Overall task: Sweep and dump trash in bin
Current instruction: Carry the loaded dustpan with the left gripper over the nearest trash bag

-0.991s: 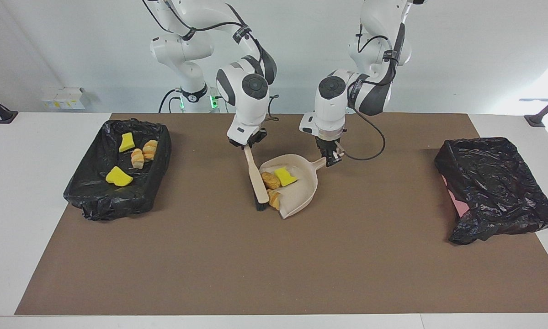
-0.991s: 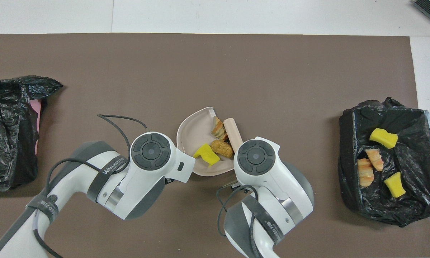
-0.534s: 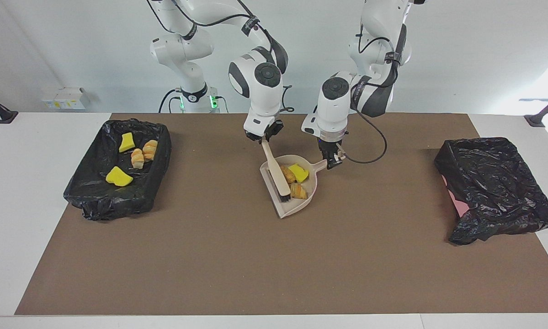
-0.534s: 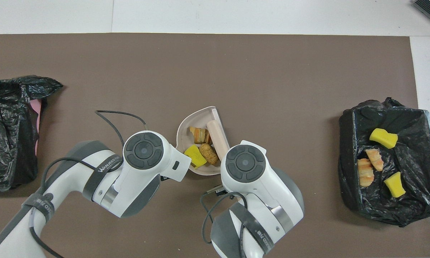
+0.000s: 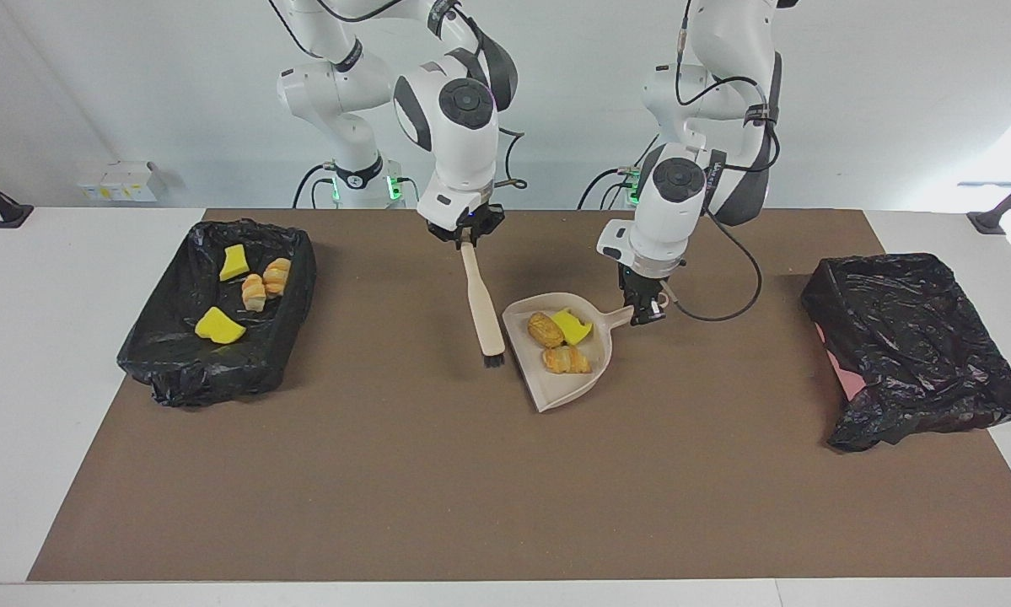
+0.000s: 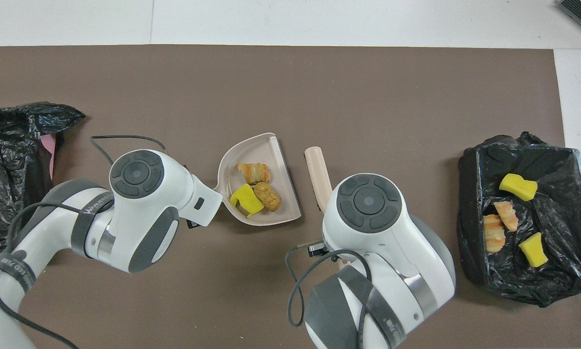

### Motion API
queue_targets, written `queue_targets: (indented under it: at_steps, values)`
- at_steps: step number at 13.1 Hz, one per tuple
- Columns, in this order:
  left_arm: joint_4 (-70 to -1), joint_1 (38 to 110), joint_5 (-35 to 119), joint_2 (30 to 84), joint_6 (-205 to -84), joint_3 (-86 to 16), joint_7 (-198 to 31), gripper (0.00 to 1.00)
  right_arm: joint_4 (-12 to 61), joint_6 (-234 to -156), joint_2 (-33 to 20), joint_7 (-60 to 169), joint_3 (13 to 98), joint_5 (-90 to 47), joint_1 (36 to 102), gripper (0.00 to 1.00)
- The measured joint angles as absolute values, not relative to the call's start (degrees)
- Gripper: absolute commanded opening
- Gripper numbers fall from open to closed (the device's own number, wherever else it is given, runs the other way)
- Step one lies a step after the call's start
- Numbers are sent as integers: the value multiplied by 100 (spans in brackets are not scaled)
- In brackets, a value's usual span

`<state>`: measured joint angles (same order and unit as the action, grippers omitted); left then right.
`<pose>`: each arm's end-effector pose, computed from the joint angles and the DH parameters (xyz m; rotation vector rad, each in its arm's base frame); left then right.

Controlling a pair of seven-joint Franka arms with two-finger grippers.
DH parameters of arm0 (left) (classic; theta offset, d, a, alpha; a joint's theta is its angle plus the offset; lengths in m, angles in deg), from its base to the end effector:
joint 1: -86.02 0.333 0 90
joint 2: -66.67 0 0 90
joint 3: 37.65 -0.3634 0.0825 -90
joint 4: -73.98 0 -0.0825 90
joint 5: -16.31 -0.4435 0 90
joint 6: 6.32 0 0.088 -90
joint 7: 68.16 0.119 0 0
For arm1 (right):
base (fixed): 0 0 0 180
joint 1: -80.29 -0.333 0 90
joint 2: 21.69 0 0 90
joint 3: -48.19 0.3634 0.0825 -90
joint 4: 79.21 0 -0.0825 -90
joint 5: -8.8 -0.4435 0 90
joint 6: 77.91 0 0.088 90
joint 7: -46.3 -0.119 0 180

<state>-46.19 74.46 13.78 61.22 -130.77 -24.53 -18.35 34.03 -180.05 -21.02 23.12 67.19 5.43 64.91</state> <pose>0.5564 -0.2516 0.3764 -2.4691 1.9253 0.0320 0.4819 0.3361 0.4572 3.0666 0.2730 -0.3218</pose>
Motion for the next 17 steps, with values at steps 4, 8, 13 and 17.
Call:
queue_targets:
  at_steps: [4, 8, 13, 17]
  values:
    - [-3710, 7837, 1471, 6103, -12243, -2466, -1492, 0, 3982, -18007, -2516, 1779, 6770, 167, 6012, 0]
    - [-3015, 8438, 1675, 6079, -11586, -2473, -850, 0, 4318, -18216, -2772, 898, 6783, -28, 5392, 0]
    - [-2583, 9654, 1860, 6058, -11078, -2495, 793, 0, 4504, -19213, -2577, -60, 6792, -224, 4680, 0]
    - [-2537, 10667, 1867, 6039, -11064, -2527, 1980, 0, 4521, -19893, -2028, -280, 6791, -233, 4333, 0]
